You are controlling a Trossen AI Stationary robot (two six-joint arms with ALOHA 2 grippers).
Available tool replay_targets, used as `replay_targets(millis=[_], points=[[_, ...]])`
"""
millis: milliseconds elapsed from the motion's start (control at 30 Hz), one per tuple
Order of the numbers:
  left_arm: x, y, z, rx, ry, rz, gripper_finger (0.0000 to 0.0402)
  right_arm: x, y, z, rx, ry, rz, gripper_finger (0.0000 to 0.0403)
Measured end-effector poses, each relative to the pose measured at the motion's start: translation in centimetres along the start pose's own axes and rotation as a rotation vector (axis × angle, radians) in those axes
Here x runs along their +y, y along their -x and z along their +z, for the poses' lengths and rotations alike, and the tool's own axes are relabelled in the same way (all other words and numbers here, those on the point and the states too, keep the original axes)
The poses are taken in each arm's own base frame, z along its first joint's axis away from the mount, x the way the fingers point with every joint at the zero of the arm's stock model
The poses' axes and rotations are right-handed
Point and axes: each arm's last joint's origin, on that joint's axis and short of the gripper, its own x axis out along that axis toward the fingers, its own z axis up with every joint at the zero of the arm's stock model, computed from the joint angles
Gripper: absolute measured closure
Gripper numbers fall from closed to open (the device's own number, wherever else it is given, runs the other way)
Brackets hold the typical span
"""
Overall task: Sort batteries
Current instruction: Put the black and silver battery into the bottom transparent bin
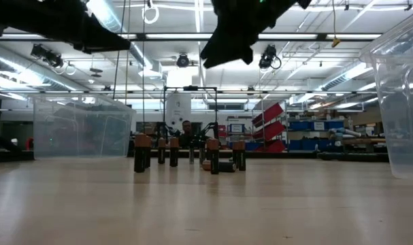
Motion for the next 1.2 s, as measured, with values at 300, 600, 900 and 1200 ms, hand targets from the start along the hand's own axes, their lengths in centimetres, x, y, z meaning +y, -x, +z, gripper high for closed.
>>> replay_targets(millis=[300,600,900,1200], points=[[0.0,0.2,-0.6,0.057,-0.03,-0.01,0.0241,0.0,-4.6,-1.4,0.028,0.149,-0.039,0.027],[0.0,0.2,-0.7,0.066,-0.035,-0.011,0.0241,0.6,-7.1,-0.7,0.174,0.244,-0.052,0.027],[-0.1,0.3,-1.3,0.12,-0.061,-0.019,0.0241,1.4,-8.7,-1.0,0.364,0.268,-0.065,0.027],[-0.1,0.3,-1.4,0.126,-0.061,-0.021,0.0241,2.3,-8.2,-1.7,0.414,0.313,-0.115,0.027]])
